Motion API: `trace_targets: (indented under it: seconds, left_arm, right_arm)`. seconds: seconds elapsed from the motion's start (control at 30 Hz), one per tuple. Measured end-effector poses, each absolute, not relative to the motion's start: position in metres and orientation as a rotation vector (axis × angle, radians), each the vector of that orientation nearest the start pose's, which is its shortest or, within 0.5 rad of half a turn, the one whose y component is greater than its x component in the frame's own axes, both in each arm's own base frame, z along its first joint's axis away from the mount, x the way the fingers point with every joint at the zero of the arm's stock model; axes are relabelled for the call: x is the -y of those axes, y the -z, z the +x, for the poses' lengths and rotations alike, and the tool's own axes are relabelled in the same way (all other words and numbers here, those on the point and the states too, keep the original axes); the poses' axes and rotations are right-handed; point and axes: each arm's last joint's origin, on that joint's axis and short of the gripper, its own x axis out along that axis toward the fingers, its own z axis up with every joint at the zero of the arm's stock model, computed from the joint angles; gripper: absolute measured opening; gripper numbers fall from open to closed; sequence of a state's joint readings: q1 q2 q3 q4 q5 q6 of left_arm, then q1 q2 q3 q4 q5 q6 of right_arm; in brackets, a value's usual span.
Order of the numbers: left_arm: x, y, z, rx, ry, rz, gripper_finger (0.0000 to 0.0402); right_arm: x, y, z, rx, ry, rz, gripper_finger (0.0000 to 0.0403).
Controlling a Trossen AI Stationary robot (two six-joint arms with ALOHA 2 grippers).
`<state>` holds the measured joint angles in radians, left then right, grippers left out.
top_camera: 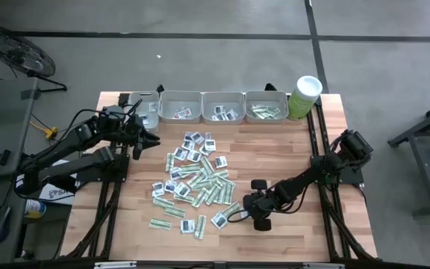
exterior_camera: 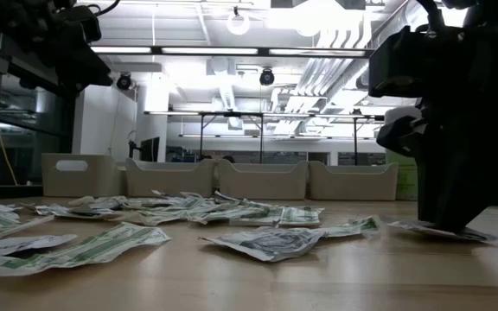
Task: Pick & Place First Aid Supplies
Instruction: Put the gray towelette pack into the middle right gray bin
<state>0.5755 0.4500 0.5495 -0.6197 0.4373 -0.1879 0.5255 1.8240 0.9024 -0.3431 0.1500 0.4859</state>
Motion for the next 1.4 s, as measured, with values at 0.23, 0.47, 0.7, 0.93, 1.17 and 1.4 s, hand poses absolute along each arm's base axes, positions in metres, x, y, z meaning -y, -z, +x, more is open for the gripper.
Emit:
trace_targets:
  seconds: [0.23,0.47,0.7,0.93,1.17,1.4]
  left_arm:
    - [-0.045,-0.256,0.092,-0.443,-0.185,-0.435,0.0112]
    - [-0.045,-0.256,0.092,-0.443,-0.186,-0.435,0.0112]
    - [-0.045,-0.256,0.092,-0.443,-0.185,-0.435,0.0112]
    - [-0.045,-0.256,0.092,-0.443,-0.184,-0.436,0.0112]
    - [-0.045,-0.256,0.092,-0.443,-0.184,-0.436,0.0112]
    - [-0.045,-0.256,0.092,-0.444,-0.183,-0.436,0.0112]
  right_arm:
    - [-0.152,-0.108,0.272,-1.249,-0.052,0.038,0.0009]
    - [-0.151,-0.113,0.271,-1.246,0.025,0.176,0.0002]
    - [-0.148,-0.131,0.265,-1.221,0.09,0.287,0.0]
    - [-0.138,-0.157,0.251,-1.199,0.189,0.289,0.0]
    - [-0.109,-0.184,0.251,-1.036,0.385,0.296,0.0]
    - [-0.066,-0.209,0.265,-0.81,0.548,0.307,0.0]
